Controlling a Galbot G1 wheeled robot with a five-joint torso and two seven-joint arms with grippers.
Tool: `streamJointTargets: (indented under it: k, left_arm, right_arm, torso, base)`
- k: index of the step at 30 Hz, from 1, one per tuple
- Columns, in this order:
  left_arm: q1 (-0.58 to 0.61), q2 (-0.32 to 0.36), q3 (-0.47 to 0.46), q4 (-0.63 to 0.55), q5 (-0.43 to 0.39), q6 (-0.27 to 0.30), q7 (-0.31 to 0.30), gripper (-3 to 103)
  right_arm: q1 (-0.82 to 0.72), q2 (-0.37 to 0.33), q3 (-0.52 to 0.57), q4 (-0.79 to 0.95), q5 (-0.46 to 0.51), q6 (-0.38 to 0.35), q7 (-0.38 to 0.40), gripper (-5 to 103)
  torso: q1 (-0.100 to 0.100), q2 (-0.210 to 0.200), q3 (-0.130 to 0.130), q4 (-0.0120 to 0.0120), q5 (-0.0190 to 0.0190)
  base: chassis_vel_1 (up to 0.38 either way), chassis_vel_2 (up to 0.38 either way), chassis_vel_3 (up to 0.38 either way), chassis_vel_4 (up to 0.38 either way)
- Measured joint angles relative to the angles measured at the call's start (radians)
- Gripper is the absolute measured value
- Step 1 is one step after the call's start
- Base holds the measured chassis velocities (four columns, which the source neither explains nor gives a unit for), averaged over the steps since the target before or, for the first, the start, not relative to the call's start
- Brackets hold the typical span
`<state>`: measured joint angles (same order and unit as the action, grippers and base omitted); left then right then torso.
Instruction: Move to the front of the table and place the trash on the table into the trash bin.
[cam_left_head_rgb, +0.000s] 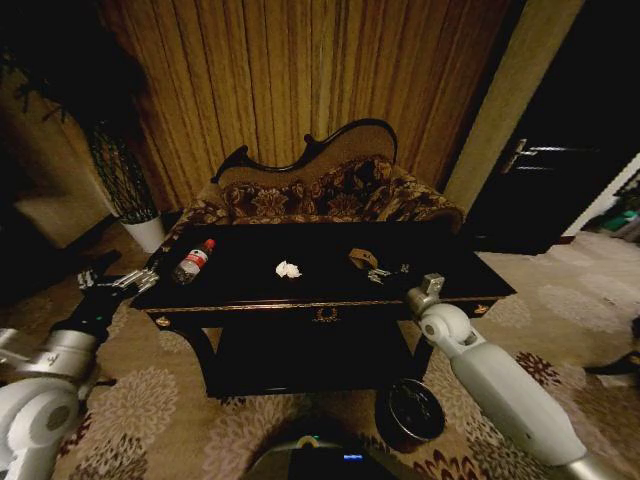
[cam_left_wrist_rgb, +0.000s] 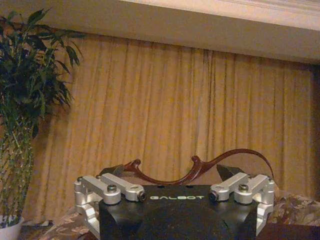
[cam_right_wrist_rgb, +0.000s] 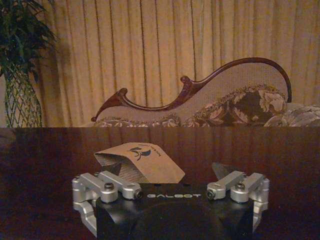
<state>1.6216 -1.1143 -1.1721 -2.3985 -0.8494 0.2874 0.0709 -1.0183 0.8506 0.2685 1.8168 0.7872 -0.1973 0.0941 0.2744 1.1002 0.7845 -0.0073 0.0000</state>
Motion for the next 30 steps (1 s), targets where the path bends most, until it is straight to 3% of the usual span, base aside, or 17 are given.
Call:
streamJointTargets:
  k: [5, 7, 9, 15, 24, 30]
  left_arm:
    - [0.002, 0.0, -0.003, -0.002, 0.0, -0.001, 0.001, 100]
    - [0.005, 0.002, -0.008, -0.003, -0.001, -0.002, 0.003, 100]
    - [0.006, 0.002, -0.011, -0.004, -0.001, -0.002, 0.004, 100]
    - [0.011, 0.002, -0.021, -0.006, -0.004, -0.005, 0.013, 100]
    - [0.007, 0.003, -0.017, -0.003, -0.005, -0.005, 0.014, 100]
    - [0.006, 0.01, -0.019, 0.003, -0.006, -0.008, 0.015, 100]
  right_arm:
    - [0.002, 0.006, 0.0, -0.008, -0.004, 0.001, 0.0, 93]
    - [0.008, 0.014, -0.004, -0.015, -0.006, 0.001, 0.0, 83]
    - [0.01, 0.015, -0.006, -0.018, -0.008, 0.001, 0.0, 83]
    - [0.018, 0.016, -0.015, -0.025, -0.014, 0.002, 0.001, 54]
    - [0.017, 0.008, -0.014, -0.025, -0.014, 0.002, 0.001, 27]
    - [0.012, 0.01, -0.016, -0.018, -0.003, 0.003, 0.002, 2]
  torso:
    - [0.0, 0.0, 0.0, -0.0001, -0.0001]
    - [0.0, 0.0, 0.0, 0.0001, 0.0]
    - [0.0, 0.0, 0.0, 0.0001, 0.0]
    - [0.0, 0.0, 0.0, 0.0001, 0.0]
    - [0.0, 0.0, 0.0, 0.0, 0.0]
    - [0.0, 0.0, 0.0, 0.0, -0.0001]
  base:
    - [0.0, 0.0, 0.0, 0.0]
    - [0.0, 0.0, 0.0, 0.0]
    - [0.0, 0.0, 0.0, 0.0]
    - [0.0, 0.0, 0.0, 0.0]
    - [0.0, 0.0, 0.0, 0.0]
    - [0.0, 0.0, 0.0, 0.0]
